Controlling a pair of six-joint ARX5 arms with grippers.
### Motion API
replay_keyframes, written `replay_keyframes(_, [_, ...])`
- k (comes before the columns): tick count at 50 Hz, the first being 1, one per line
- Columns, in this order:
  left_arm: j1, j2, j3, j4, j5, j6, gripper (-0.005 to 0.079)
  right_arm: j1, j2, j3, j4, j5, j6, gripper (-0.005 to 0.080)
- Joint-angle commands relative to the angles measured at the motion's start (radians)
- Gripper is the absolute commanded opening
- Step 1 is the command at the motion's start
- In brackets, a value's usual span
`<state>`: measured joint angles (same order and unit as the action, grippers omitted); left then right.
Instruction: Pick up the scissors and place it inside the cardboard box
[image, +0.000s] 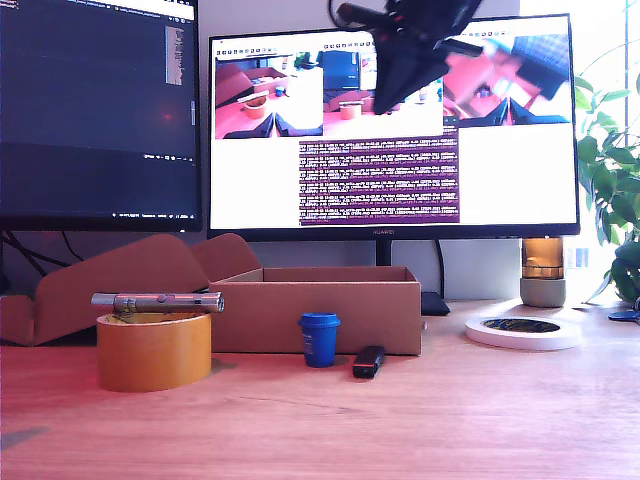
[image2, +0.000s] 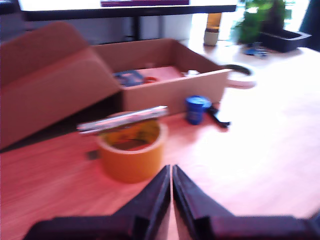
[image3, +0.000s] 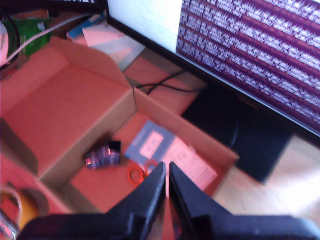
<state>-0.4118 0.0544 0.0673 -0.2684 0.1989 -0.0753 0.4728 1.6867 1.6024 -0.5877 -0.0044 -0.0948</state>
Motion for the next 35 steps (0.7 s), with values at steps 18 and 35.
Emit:
replay_keyframes(18, [-0.002, 0.004, -0.022, -0.012, -0.168, -0.002, -0.0021, -0.013, -0.225, -0.401, 0.171, 0.094, 0.051, -0.0011])
replay_keyframes(35, [0.042, 0.004, -0.022, -0.028, -0.355, -0.105, -0.0021, -0.079, -0.377, -0.734, 0.358, 0.076, 0.096, -0.0011])
